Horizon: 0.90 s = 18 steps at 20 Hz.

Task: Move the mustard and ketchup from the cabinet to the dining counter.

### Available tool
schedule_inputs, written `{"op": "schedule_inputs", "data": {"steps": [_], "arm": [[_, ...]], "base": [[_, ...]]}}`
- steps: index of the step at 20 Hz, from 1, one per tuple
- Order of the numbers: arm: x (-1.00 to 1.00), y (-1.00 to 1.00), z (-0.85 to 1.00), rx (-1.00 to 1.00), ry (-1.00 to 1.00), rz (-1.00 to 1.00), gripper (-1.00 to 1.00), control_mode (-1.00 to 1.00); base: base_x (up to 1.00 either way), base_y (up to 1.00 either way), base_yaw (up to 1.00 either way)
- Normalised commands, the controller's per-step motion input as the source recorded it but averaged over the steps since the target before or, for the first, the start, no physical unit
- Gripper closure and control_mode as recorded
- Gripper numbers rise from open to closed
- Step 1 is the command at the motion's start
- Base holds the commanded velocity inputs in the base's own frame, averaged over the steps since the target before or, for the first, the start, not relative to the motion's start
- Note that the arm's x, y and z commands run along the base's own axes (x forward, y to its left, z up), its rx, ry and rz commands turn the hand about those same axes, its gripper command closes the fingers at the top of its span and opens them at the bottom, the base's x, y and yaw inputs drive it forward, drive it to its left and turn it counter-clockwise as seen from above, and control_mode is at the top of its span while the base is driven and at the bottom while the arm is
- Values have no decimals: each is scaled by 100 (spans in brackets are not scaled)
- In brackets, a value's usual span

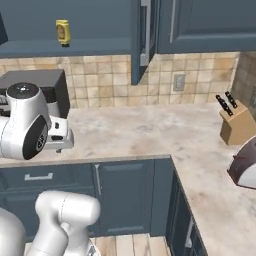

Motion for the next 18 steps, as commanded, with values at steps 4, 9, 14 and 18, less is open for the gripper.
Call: {"op": "schedule_inputs", "data": {"steps": [4,9,14,18], "arm": [[0,0,0,0,0,0,-100,100],[0,0,0,0,0,0,-100,100],[0,0,0,0,0,0,-100,100],[0,0,0,0,0,0,-100,100]], "base": [[44,-22,52],[42,-29,48],[42,-23,17],[44,-5,0]]}}
